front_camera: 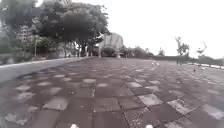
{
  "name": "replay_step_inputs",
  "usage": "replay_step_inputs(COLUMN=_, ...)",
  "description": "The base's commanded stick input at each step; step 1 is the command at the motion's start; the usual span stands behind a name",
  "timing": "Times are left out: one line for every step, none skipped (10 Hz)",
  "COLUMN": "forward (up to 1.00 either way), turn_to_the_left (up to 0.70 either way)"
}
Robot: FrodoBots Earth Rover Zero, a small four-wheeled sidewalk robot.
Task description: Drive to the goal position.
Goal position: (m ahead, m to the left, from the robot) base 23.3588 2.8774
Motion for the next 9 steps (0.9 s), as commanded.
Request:
replay_step_inputs(forward=1.0, turn_to_the_left=0.0)
replay_step_inputs(forward=1.0, turn_to_the_left=0.0)
replay_step_inputs(forward=1.0, turn_to_the_left=0.0)
replay_step_inputs(forward=1.0, turn_to_the_left=0.0)
replay_step_inputs(forward=1.0, turn_to_the_left=0.0)
replay_step_inputs(forward=1.0, turn_to_the_left=0.0)
replay_step_inputs(forward=1.0, turn_to_the_left=0.0)
replay_step_inputs(forward=1.0, turn_to_the_left=0.0)
replay_step_inputs(forward=1.0, turn_to_the_left=0.0)
